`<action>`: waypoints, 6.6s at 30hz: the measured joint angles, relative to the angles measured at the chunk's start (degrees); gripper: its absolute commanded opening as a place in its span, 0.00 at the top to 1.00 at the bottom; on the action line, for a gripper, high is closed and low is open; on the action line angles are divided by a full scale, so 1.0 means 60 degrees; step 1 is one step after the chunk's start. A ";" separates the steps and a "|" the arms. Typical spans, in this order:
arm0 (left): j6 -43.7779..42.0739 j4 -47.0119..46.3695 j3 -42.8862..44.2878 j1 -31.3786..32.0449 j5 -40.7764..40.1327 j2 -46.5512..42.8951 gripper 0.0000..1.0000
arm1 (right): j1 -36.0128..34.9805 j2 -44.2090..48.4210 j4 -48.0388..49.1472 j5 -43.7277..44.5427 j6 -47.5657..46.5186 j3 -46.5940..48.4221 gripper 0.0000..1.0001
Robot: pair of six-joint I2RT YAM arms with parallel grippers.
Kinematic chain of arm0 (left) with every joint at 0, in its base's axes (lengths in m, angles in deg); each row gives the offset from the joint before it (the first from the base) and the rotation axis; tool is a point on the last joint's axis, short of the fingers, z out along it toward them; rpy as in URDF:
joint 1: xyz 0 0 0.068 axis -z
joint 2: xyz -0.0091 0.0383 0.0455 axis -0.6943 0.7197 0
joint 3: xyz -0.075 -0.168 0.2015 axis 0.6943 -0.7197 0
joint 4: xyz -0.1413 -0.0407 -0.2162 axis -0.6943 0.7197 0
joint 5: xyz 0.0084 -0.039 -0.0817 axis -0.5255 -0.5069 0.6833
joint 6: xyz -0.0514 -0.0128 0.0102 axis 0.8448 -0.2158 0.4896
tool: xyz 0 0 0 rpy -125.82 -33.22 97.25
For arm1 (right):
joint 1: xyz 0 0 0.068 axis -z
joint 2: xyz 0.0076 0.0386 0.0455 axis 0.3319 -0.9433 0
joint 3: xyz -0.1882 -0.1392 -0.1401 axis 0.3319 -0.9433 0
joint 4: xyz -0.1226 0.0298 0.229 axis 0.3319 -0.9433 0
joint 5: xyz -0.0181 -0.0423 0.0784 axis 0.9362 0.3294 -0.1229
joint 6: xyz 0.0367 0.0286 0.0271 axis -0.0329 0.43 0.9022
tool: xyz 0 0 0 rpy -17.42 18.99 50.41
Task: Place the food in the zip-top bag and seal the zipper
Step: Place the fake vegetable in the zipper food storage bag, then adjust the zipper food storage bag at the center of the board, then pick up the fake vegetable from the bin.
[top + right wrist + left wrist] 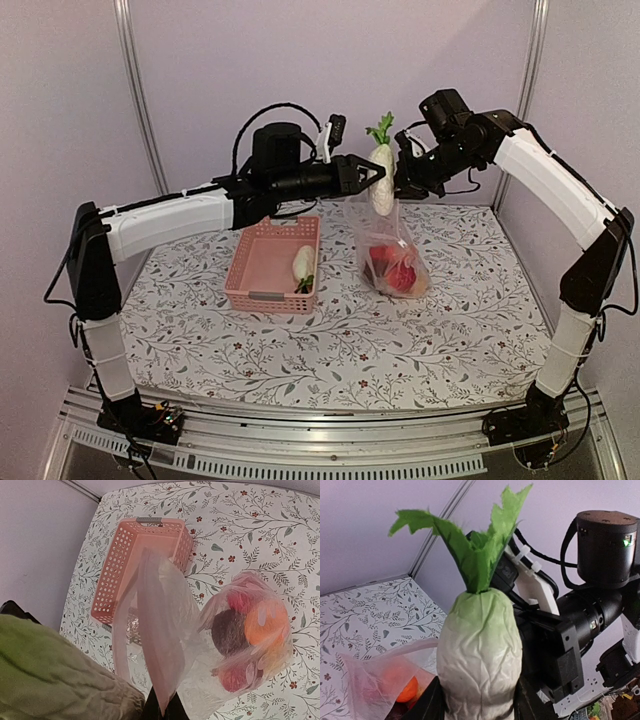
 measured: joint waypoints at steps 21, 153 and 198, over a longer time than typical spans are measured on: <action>-0.0317 0.0852 -0.0328 0.0004 -0.1468 -0.0029 0.24 | 0.0000 0.0004 0.0091 -0.0095 0.0321 -0.0004 1.00; -0.0200 0.7227 -0.0219 -0.2586 -0.0062 0.2299 0.36 | 0.0601 0.0248 0.0117 0.0517 -0.0342 -0.0401 1.00; -0.1617 0.5639 0.0270 -0.2302 0.1126 -0.0936 0.70 | 0.0583 0.0248 0.0186 0.0444 -0.0328 -0.0579 1.00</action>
